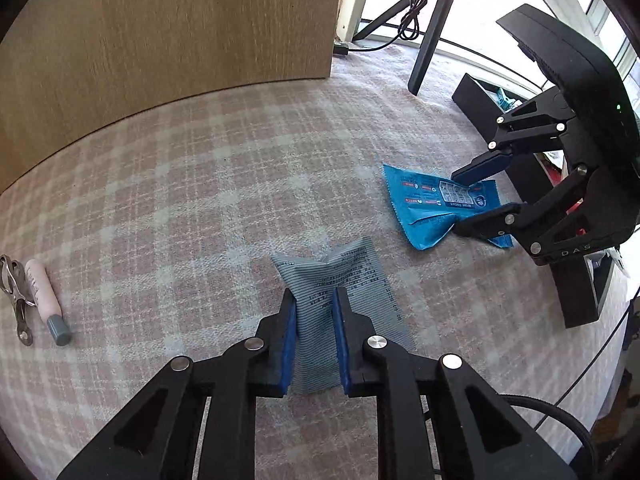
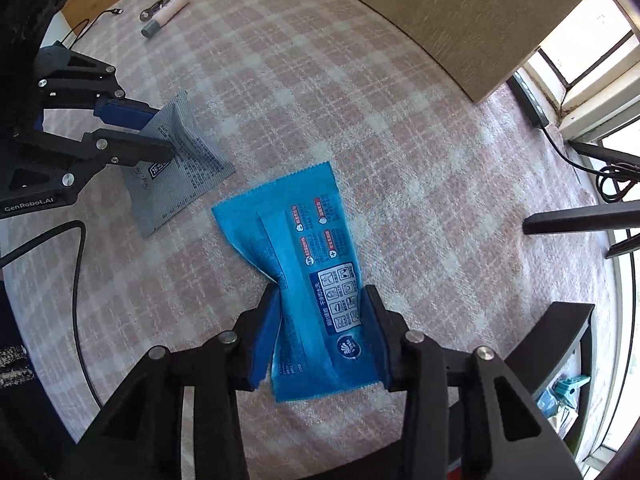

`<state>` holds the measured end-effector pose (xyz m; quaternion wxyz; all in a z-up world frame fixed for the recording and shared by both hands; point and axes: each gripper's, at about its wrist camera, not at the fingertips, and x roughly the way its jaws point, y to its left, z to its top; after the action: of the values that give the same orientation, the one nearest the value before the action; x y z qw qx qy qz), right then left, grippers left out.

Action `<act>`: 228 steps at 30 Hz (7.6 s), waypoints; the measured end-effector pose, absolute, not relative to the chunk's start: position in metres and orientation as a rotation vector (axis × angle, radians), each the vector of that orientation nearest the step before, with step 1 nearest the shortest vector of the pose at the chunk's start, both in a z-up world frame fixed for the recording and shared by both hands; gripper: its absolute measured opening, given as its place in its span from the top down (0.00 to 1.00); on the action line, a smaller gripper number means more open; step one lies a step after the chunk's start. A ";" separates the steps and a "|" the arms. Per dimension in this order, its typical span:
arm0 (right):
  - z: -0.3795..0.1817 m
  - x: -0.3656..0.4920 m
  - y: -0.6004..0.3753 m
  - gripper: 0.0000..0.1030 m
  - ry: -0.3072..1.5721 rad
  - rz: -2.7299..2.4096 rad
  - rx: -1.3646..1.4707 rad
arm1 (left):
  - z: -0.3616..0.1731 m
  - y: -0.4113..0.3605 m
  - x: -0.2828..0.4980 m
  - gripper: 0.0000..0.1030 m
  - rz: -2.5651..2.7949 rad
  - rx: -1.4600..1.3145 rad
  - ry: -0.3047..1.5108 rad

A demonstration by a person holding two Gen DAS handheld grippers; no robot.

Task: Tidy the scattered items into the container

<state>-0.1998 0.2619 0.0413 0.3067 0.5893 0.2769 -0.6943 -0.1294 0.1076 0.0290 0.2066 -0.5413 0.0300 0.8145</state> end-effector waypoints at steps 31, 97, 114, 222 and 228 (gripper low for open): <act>0.167 -0.076 0.557 0.88 -0.222 -2.800 1.598 | 0.177 0.323 -0.130 0.95 2.011 -1.034 0.059; 0.064 -0.195 0.023 0.62 0.213 -2.084 1.400 | 0.065 -0.120 -0.218 0.51 2.792 -1.725 -0.445; 0.028 -0.224 -0.017 0.83 0.275 -2.081 1.447 | 0.039 -0.123 -0.223 0.77 2.735 -1.768 -0.529; 0.196 0.009 0.552 0.49 -0.413 -2.767 1.281 | 0.174 0.279 -0.052 0.30 2.533 -1.288 0.081; 0.212 0.028 0.521 0.37 -0.280 -2.797 1.244 | 0.197 0.252 -0.025 0.26 2.656 -1.277 0.108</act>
<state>0.0277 0.5213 0.2122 0.0340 0.4044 -0.0912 -0.9094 -0.0248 0.2522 0.1969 0.0959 -0.4310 0.0364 0.8965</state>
